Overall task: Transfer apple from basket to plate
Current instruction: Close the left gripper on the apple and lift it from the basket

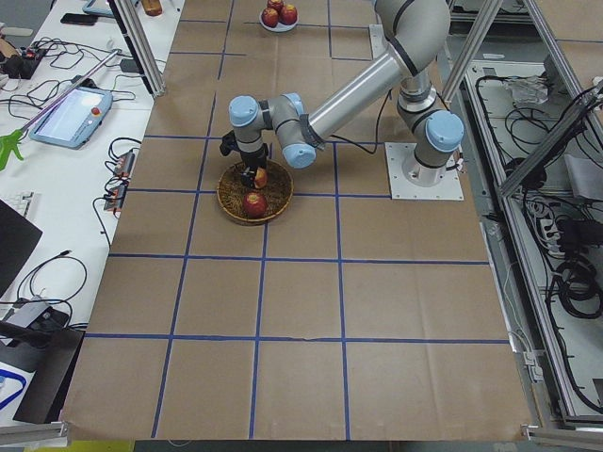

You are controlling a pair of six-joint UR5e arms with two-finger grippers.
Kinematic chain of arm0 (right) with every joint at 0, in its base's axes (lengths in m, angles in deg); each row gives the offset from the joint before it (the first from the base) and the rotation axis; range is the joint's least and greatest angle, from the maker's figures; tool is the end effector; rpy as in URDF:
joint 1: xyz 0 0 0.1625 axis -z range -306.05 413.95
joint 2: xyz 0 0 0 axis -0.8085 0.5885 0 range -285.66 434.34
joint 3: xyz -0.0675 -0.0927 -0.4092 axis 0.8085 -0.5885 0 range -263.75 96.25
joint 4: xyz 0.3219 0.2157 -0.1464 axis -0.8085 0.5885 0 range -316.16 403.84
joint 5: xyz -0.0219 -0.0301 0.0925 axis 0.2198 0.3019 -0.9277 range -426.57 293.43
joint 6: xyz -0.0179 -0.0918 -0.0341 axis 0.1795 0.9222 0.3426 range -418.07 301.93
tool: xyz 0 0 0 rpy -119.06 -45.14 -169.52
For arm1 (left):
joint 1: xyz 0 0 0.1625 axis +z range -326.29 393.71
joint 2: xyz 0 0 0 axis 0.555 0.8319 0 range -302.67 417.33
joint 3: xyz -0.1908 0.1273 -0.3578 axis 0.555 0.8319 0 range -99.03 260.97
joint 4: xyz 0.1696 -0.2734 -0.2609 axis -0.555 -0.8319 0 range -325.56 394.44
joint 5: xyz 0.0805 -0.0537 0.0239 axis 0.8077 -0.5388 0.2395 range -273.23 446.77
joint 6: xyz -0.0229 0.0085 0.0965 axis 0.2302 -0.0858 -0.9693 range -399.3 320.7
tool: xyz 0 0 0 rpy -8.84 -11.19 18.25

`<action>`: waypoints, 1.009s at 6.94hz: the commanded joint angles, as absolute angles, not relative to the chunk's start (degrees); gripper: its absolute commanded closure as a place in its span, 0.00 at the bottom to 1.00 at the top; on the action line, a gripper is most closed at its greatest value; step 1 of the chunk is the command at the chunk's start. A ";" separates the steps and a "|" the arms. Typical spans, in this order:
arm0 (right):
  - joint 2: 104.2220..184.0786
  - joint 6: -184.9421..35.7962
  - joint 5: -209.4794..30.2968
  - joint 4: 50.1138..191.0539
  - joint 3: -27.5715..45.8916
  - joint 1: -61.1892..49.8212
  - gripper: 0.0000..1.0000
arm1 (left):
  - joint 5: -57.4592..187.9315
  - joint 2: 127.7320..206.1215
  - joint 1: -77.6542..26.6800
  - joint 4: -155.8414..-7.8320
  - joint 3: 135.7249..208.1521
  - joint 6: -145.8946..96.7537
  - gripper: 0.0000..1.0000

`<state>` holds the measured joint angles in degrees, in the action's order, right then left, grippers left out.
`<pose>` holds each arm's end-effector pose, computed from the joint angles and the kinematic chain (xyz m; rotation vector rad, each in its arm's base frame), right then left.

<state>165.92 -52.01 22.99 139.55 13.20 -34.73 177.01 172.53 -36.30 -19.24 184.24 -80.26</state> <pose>0.1230 -0.4821 0.4517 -0.1297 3.1317 -0.0101 0.0748 -0.5941 0.1999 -0.5687 -3.0735 -0.0541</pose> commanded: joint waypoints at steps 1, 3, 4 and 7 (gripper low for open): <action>165.92 -52.01 22.99 139.55 13.20 -34.73 0.00 | 176.77 173.00 -35.99 -18.82 184.07 -80.35 0.41; 165.92 -52.01 22.99 139.55 13.20 -34.73 0.00 | 176.59 171.25 -37.30 -19.08 184.07 -79.30 0.51; 165.92 -52.01 22.99 139.55 13.37 -34.73 0.00 | 175.20 168.63 -38.53 -20.13 183.46 -75.81 0.52; 165.92 -52.01 22.99 139.55 13.20 -34.73 0.00 | 174.92 166.13 -53.94 -27.24 178.11 -54.59 0.52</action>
